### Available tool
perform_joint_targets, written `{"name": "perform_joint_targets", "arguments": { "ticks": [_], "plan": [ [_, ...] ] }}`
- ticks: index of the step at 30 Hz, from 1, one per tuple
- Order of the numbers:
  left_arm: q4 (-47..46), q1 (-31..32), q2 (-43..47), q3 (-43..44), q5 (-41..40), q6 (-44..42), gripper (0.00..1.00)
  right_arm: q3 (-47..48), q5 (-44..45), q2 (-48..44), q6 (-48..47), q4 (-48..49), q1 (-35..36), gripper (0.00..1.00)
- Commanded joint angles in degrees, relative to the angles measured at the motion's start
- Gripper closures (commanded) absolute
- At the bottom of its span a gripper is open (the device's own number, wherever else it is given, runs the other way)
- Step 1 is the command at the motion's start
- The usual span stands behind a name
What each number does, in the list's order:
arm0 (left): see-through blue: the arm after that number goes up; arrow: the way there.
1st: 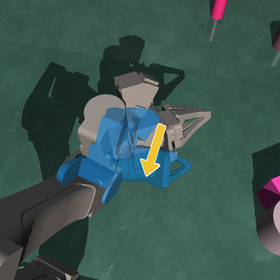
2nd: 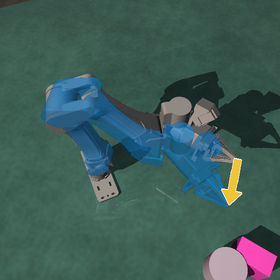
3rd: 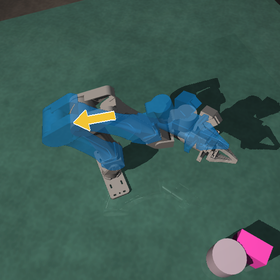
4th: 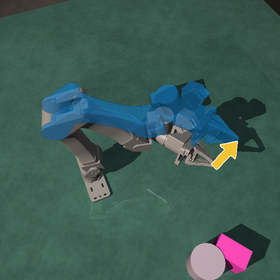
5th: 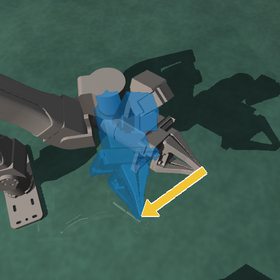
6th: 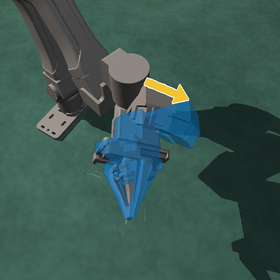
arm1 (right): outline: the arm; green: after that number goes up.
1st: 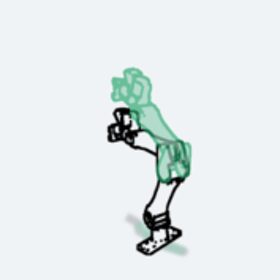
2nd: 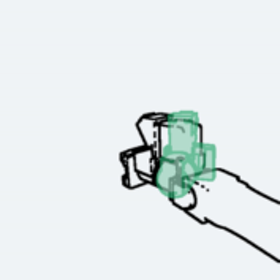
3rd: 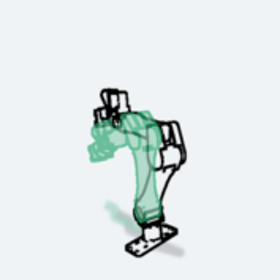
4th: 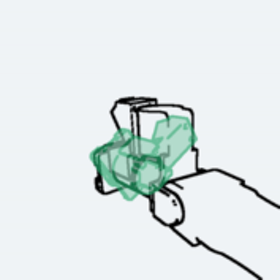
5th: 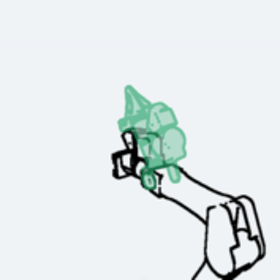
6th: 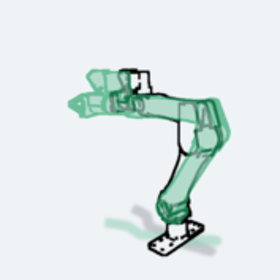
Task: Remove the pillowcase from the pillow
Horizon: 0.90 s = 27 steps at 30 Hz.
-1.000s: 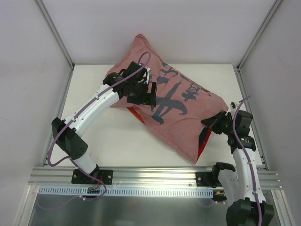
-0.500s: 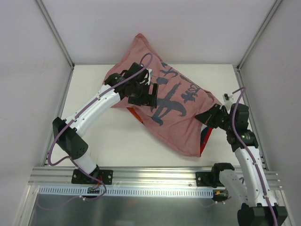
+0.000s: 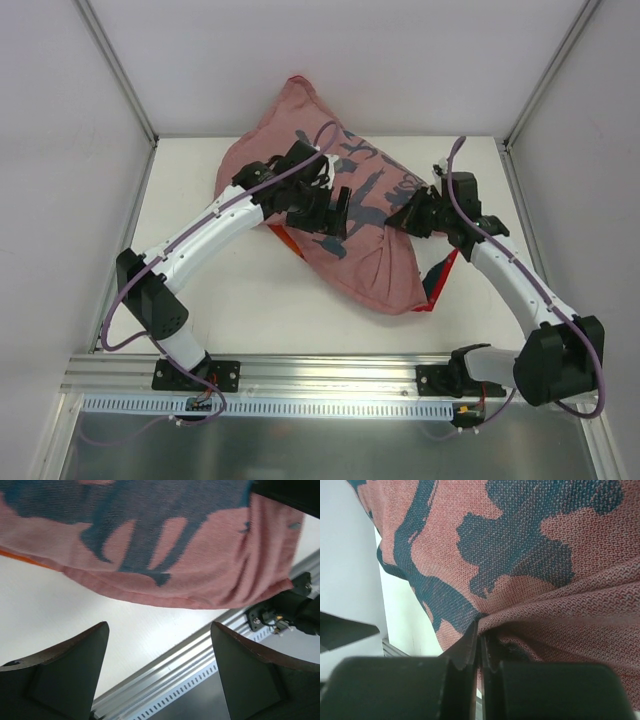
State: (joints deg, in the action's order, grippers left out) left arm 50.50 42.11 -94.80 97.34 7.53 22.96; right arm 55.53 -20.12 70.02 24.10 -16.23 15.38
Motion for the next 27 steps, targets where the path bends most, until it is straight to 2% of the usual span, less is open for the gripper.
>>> {"name": "perform_joint_targets", "arguments": {
  "ticks": [1, 5, 10, 18, 23, 27],
  "plan": [
    [-4.09, 2.18, 2.34, -1.27, 6.69, 0.93, 0.16, 4.15, 0.17, 1.96, 2.71, 5.15, 2.02, 0.99],
    [-10.32, 6.57, 1.73, -1.71, 11.44, 2.96, 0.17, 1.79, -0.53, 1.09, 3.94, 6.29, 3.08, 0.99],
    [-14.29, 11.15, -1.16, -1.54, 11.81, 3.85, 0.16, 0.55, -1.32, -2.07, 4.73, 5.95, 2.91, 0.99],
    [-21.31, 11.59, -2.66, -4.0, 12.16, 6.39, 0.16, 0.37, -4.58, -5.85, 6.49, 4.11, 1.94, 0.99],
    [-23.6, 11.77, -4.16, -4.09, 9.36, 6.92, 0.16, -0.77, -4.84, -8.58, 7.28, 3.66, 1.67, 0.99],
    [-25.01, 11.86, -6.27, -3.47, 10.22, 7.54, 0.15, -1.04, -5.19, -10.69, 7.98, 3.49, 1.67, 0.99]
  ]
}}
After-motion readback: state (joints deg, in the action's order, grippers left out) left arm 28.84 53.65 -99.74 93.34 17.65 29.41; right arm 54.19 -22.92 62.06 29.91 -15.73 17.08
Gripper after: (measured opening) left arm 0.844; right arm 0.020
